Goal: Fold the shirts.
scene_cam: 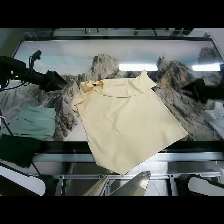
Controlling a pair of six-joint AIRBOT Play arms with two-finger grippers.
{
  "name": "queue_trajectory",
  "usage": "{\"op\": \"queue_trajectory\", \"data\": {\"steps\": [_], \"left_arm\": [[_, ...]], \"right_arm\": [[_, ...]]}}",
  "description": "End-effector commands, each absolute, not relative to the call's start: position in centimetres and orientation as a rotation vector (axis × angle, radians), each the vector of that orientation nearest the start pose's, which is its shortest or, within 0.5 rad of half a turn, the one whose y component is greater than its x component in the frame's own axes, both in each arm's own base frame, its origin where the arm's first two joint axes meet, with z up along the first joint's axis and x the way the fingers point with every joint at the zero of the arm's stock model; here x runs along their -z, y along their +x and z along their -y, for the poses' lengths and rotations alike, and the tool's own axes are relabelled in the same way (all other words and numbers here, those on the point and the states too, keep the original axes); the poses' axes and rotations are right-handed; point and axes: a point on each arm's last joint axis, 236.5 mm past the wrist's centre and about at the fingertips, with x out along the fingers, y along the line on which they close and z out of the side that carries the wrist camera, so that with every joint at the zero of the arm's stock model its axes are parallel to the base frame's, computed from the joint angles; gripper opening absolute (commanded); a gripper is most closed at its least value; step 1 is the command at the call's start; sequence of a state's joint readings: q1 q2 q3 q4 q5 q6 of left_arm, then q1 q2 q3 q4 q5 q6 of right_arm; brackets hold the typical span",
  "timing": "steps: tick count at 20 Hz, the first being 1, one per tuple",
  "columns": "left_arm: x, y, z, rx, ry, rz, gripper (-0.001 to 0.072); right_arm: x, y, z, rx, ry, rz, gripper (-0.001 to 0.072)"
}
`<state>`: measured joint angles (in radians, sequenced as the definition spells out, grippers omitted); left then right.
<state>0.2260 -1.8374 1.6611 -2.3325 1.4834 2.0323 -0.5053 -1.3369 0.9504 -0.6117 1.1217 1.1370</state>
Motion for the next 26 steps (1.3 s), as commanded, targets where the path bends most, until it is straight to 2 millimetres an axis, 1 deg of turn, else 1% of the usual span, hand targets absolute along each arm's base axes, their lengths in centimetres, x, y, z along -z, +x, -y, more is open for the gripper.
{"op": "queue_trajectory", "data": {"steps": [1, 2, 3, 5, 7, 11, 13, 14, 15, 16, 17, 18, 19, 20, 21, 22, 23, 24, 25, 26], "left_arm": [[2.6, 45.5, 7.4, 0.639, -0.315, -1.405, 0.071], [2.7, 45.8, 8.5, 0.647, -0.293, -1.391, 0.071], [2.9, 46.1, 9.3, 0.649, -0.273, -1.381, 0.071], [3.3, 46.1, 10.5, 0.665, -0.257, -1.384, 0.0709], [4.3, 45.7, 10.9, 0.677, -0.262, -1.416, 0.071], [7.5, 44.6, 11.2, 0.696, -0.296, -1.511, 0.071], [9.2, 43.9, 12.0, 0.713, -0.305, -1.556, 0.0701], [9.8, 43.7, 12.3, 0.718, -0.309, -1.569, 0.0633], [10.2, 43.6, 12.4, 0.72, -0.315, -1.577, 0.0482], [10.6, 43.5, 12.8, 0.725, -0.312, -1.586, 0.0285], [10.7, 43.5, 12.8, 0.726, -0.31, -1.588, 0.0129], [10.7, 43.6, 12.8, 0.724, -0.31, -1.584, 0.0018], [10.6, 43.7, 12.8, 0.72, -0.309, -1.577, 0.0018], [10.4, 43.8, 12.5, 0.718, -0.312, -1.576, 0.0017], [10.0, 43.4, 12.2, 0.719, -0.321, -1.589, 0.0018], [9.5, 42.5, 11.7, 0.716, -0.353, -1.634, 0.0018], [8.9, 41.1, 11.4, 0.722, -0.387, -1.695, 0.0018], [8.1, 39.1, 11.2, 0.735, -0.415, -1.752, 0.0017], [7.0, 37.1, 11.6, 0.749, -0.466, -1.786, 0.0018], [5.8, 35.3, 12.4, 0.77, -0.522, -1.796, 0.0018]], "right_arm": [[6.0, 30.9, 3.8, 0.095, 1.055, -1.039, 0.0345], [7.6, 28.7, 4.0, 0.165, 1.074, -1.053, 0.038], [8.9, 26.9, 4.0, 0.211, 1.081, -1.075, 0.0438], [10.8, 23.9, 4.1, 0.282, 1.093, -1.139, 0.0442], [11.5, 22.0, 3.9, 0.302, 1.103, -1.207, 0.0439], [11.6, 20.6, 3.6, 0.316, 1.149, -1.253, 0.0438], [12.1, 20.7, 3.2, 0.321, 1.178, -1.24, 0.0439], [12.3, 21.4, 2.7, 0.299, 1.193, -1.216, 0.0433], [12.3, 22.4, 2.2, 0.266, 1.211, -1.187, 0.043], [11.9, 24.0, 1.6, 0.218, 1.235, -1.139, 0.0427], [11.5, 25.7, 1.0, 0.163, 1.252, -1.089, 0.0333], [11.2, 27.3, 0.2, 0.114, 1.273, -1.044, 0.0281], [11.0, 28.8, -0.7, 0.072, 1.297, -1.017, 0.0201], [10.8, 30.2, -1.5, 0.02, 1.293, -0.999, 0.0079], [10.5, 31.7, -1.7, -0.009, 1.298, -0.987, 0.0051], [10.2, 33.7, -1.2, -0.03, 1.275, -0.979, 0.0022], [9.6, 36.0, -0.4, -0.043, 1.253, -0.962, 0.0021], [8.6, 38.8, 1.0, -0.055, 1.235, -0.933, 0.0021], [7.7, 41.5, 2.3, -0.065, 1.212, -0.91, 0.0021], [6.8, 44.2, 3.5, -0.078, 1.184, -0.9, 0.0021]]}}
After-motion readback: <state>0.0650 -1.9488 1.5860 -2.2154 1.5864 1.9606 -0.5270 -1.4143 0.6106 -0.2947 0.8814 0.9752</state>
